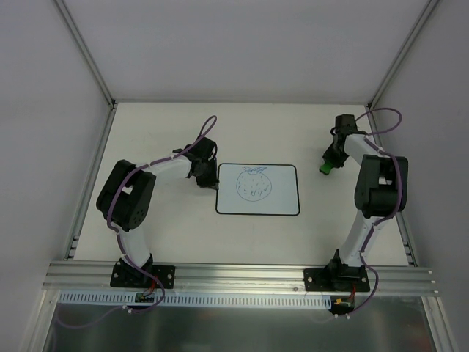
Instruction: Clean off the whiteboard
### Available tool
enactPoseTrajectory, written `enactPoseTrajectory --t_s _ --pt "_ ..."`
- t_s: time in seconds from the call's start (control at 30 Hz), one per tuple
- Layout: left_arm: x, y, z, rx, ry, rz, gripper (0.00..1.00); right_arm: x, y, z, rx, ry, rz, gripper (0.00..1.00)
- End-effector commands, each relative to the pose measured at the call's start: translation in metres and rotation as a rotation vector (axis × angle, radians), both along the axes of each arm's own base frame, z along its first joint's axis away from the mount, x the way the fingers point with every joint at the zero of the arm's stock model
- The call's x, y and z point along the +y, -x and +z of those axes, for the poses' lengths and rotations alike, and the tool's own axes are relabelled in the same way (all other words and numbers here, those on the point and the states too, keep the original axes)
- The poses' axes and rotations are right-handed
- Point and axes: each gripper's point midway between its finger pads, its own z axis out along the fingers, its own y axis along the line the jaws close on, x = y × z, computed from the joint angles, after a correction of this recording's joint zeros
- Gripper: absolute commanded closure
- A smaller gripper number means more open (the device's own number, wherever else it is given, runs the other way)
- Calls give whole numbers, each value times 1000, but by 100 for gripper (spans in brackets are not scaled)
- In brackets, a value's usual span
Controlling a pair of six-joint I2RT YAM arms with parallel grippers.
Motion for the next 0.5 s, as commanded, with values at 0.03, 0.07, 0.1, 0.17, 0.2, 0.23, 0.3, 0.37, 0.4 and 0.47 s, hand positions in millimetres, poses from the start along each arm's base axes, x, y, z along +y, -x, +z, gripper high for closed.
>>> enactPoseTrajectory --t_s 0.03,0.07,0.1,0.17,0.2,0.23,0.3,0.37,0.4,0.47 --pt "17 41 -33 169 -90 -17 100 51 3 41 -81 5 196 92" --pt "17 41 -33 170 -90 -16 100 62 6 44 -86 7 234 92" --pt "17 41 -33 171 -91 -16 100 85 13 49 -93 15 311 92" --pt "16 41 -33 170 -90 -17 100 110 22 52 -96 20 392 92" --pt "16 40 -32 167 -88 -14 100 131 30 53 -96 27 460 92" --pt "16 40 -33 169 -89 -13 100 141 34 53 -95 29 489 93" --pt "15 40 -33 170 -87 -15 100 167 45 48 -83 31 562 96" --pt "15 39 -34 173 -88 -14 100 181 51 39 -58 37 604 100" --pt "14 40 -35 178 -89 -16 100 193 57 35 -49 46 634 100" --pt "14 39 -35 178 -85 -14 100 202 61 24 -25 60 661 100"
